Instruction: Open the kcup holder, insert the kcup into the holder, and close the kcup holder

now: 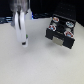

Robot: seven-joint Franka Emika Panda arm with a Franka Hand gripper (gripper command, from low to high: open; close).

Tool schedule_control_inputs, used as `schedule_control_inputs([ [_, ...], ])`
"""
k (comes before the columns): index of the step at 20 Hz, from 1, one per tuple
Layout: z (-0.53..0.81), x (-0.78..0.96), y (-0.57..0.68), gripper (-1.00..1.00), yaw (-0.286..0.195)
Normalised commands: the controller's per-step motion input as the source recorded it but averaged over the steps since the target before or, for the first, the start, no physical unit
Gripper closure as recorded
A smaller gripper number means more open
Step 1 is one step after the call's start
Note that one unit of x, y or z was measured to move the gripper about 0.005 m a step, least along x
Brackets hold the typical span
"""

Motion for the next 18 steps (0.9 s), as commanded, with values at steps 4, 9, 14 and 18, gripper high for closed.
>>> schedule_control_inputs([
  [4, 0.72, 0.12, 0.65, 1.0, 0.01],
  [9, 0.67, 0.24, 0.63, 1.0, 0.023],
  [14, 0.54, 0.17, 0.65, 1.0, 0.009],
  [18, 0.4, 0.09, 0.66, 1.0, 0.006],
])
